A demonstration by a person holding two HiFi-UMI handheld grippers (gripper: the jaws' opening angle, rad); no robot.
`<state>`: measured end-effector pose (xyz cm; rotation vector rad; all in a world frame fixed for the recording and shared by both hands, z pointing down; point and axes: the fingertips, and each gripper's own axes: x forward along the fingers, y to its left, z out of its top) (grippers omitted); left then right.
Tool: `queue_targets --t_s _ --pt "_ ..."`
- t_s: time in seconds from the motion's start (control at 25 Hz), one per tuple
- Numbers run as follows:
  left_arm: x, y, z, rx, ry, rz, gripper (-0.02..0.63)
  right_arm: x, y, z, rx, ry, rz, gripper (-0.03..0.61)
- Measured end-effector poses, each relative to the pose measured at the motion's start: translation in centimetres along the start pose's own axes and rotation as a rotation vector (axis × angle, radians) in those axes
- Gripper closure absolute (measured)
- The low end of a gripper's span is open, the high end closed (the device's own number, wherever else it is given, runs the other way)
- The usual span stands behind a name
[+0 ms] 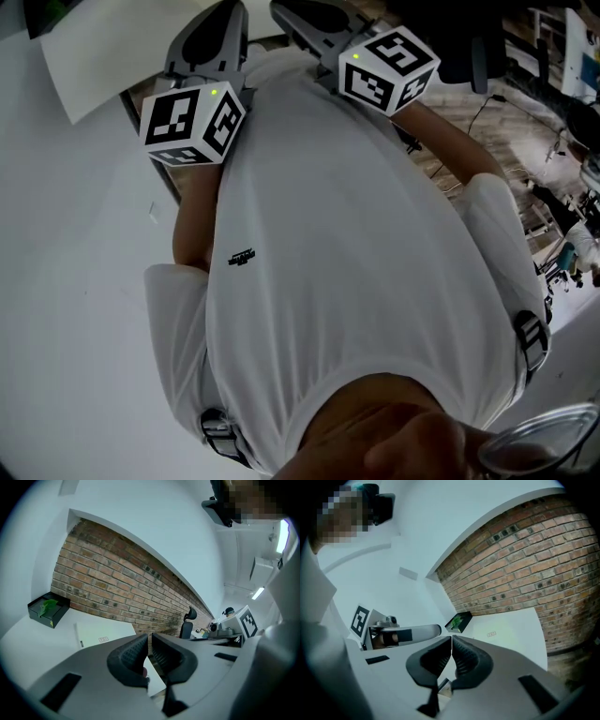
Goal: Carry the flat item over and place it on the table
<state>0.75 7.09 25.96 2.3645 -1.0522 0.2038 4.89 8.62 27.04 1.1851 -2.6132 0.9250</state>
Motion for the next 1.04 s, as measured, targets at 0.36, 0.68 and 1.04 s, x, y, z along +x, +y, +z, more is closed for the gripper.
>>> queue_targets --t_s 0.36,0.68,1.04 --pt "-1.6 1.4 -0.3 -0.01 -0.001 -0.002 0.571 1.7 1.6 -1.1 0.007 0.035 0.011 0.545" --pt "-1.8 1.4 -0.2 -0.023 -0.014 -0.013 0.571 2.1 1.9 -2.2 0.022 0.081 0.023 0.545" --pt "-0.6 0.3 0.0 -0.036 -0.022 -0.035 0.572 0.7 0.1 -1.9 0.049 0.068 -0.01 0.545"
